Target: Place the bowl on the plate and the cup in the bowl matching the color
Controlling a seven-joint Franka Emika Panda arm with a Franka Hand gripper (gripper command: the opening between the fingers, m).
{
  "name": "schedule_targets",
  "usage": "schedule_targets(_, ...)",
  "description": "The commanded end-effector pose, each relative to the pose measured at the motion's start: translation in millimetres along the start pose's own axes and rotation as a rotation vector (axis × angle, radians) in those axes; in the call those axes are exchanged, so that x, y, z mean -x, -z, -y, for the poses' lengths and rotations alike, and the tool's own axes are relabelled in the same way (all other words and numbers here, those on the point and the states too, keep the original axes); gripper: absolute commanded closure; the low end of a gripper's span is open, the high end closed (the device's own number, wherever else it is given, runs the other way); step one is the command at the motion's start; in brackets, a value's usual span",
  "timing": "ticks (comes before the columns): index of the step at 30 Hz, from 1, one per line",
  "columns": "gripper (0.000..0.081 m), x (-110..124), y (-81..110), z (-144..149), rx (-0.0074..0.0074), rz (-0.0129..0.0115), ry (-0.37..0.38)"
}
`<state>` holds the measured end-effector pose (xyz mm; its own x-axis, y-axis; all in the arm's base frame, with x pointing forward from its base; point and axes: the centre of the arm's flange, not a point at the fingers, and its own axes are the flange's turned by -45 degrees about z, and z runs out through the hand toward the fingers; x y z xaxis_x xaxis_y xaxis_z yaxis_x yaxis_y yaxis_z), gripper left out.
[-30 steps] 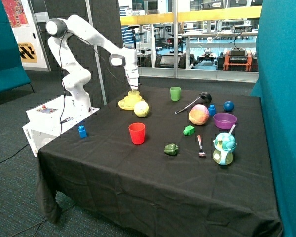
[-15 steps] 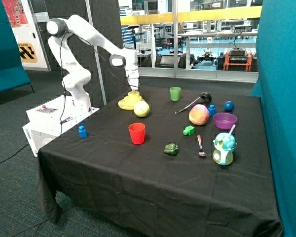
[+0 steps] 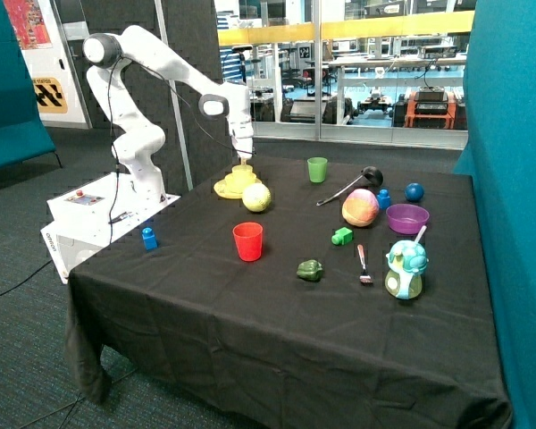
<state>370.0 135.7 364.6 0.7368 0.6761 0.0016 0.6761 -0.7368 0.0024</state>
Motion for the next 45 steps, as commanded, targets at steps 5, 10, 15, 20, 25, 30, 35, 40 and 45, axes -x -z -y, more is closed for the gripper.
schedule_targets(5,0.0378,3.0,33.7,-21.1,-0.0024,0.0017,-0.031)
schedule_targets(10,0.0389,9.7,42.9,-33.4,-0.0023,0.0017,-0.063)
schedule_targets(15,0.0392,20.6,47.0,-46.6,-0.0023,0.0018,-0.107)
schedule_targets(20,0.0425,33.3,48.0,-57.6,-0.0023,0.0018,-0.156)
schedule_targets(25,0.0392,45.0,47.1,-69.1,-0.0022,0.0019,-0.183)
schedule_targets(30,0.0414,52.7,46.3,-80.7,-0.0022,0.0019,-0.203)
schedule_targets(35,0.0407,53.9,44.9,-91.2,-0.0022,0.0019,-0.211)
schedule_targets(40,0.0434,53.0,42.0,-98.7,-0.0022,0.0019,-0.209)
schedule_targets(45,0.0431,50.6,33.2,-105.5,-0.0022,0.0019,-0.193)
